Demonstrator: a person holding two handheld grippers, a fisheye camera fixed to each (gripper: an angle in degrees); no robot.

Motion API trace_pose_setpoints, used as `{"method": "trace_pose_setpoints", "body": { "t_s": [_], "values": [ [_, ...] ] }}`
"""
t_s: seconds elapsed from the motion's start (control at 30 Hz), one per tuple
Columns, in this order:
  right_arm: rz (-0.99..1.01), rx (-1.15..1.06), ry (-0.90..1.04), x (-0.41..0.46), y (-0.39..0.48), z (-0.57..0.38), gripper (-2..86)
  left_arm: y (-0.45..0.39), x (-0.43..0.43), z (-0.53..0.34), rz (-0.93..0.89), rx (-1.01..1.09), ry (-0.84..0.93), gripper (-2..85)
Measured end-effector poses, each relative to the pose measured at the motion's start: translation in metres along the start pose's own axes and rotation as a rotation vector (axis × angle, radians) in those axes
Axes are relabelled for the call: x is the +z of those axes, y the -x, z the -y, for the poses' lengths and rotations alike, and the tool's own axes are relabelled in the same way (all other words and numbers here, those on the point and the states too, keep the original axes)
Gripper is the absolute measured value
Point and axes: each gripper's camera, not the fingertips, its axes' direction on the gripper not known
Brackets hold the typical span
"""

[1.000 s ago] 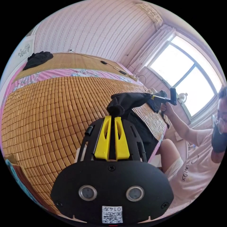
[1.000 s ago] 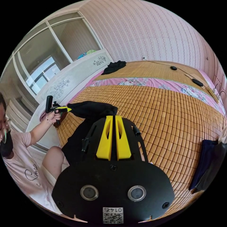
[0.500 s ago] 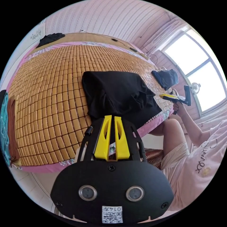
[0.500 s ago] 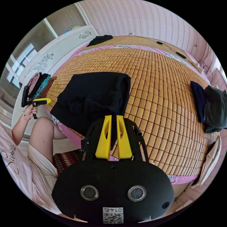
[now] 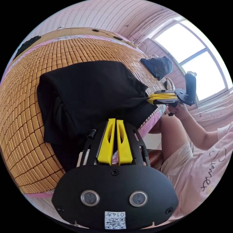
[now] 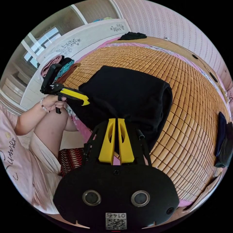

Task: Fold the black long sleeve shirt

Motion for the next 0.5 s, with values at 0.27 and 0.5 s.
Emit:
{"method": "trace_pose_setpoints", "body": {
  "t_s": [0.27, 0.5],
  "values": [
    [0.027, 0.034, 0.121, 0.014, -0.011, -0.033, 3.6, -0.027, 0.013, -0.046, 0.095, 0.029, 0.142, 1.3],
    [-0.016, 0.437, -0.103, -0.008, -0.1, -0.02, 11.4, -0.032, 0.006, -0.03, 0.299, -0.041, -0.058, 6.1]
  ]
}}
